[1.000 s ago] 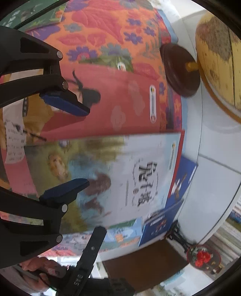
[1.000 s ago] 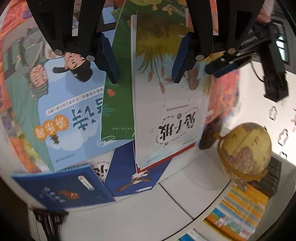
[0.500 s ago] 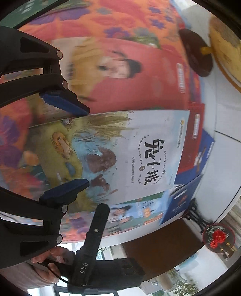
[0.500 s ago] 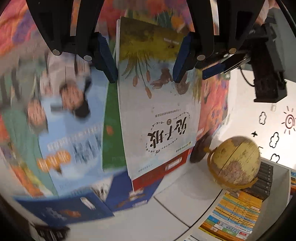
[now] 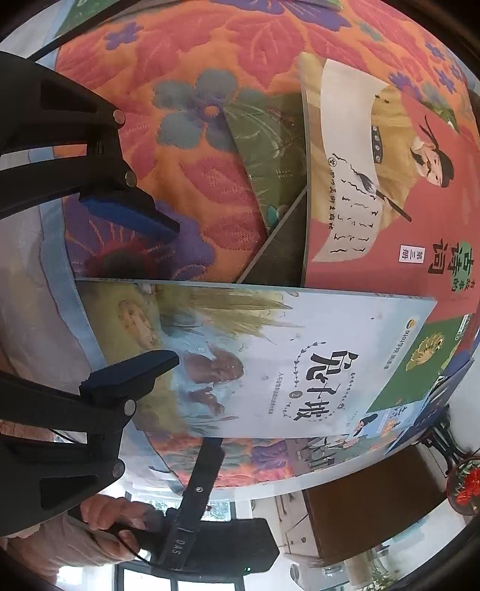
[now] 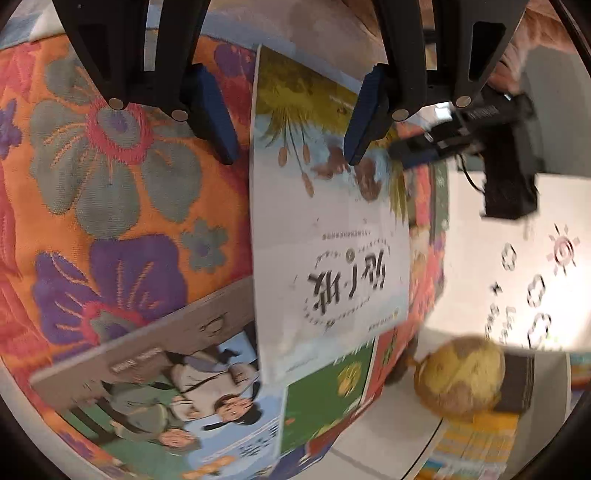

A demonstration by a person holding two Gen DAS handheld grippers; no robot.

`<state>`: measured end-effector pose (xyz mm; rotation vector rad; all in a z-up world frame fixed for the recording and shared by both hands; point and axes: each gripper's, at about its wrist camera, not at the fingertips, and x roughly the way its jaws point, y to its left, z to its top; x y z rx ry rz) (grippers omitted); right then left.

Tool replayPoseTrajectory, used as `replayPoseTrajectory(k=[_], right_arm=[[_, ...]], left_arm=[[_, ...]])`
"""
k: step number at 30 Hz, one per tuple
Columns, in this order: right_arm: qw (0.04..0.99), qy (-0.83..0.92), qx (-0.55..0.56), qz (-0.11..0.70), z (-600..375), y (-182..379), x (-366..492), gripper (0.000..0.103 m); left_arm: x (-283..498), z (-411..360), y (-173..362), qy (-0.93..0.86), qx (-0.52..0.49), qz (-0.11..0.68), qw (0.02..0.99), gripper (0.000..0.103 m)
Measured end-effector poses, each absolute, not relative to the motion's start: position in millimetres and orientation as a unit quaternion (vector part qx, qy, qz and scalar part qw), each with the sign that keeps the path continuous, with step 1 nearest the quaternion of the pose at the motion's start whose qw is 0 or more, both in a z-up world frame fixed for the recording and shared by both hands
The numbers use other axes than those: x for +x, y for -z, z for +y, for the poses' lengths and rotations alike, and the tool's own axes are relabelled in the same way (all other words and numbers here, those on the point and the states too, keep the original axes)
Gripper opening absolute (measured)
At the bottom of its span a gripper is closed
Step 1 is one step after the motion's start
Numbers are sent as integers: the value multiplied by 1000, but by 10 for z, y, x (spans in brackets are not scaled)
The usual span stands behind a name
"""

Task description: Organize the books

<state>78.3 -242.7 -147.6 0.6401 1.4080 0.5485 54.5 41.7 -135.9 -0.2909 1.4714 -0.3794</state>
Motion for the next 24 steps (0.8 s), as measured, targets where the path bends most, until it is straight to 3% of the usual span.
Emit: replayPoseTrajectory(k=[3, 6, 11, 13, 16, 17, 20, 24], right_arm=[[683, -256, 290, 619, -2421, 1489, 799, 58], [684, -275, 293, 609, -2408, 1513, 839, 58], [681, -294, 322, 588, -2505, 1569, 811, 58], [688, -297, 310, 585, -2506, 1565, 793, 53], [694, -282, 303, 589, -2568, 1613, 776, 27], [693, -272, 308, 592, -2605, 1655, 782, 13], [670, -273, 361, 588, -2728, 1772, 783, 11], [685, -255, 324, 601, -2634, 1658, 798, 11]], left_arm=[[605, 424, 1353, 179, -143, 659, 716, 58], [679, 317, 1354, 201, -153, 662, 706, 43], [670, 170, 1421, 186, -127, 665, 712, 41], [673, 160, 1417, 183, -126, 667, 711, 41], [696, 196, 1438, 187, -139, 671, 704, 41], [706, 212, 1446, 188, -145, 672, 701, 40], [713, 250, 1456, 189, -155, 674, 697, 40], [702, 218, 1437, 187, -140, 671, 704, 40]])
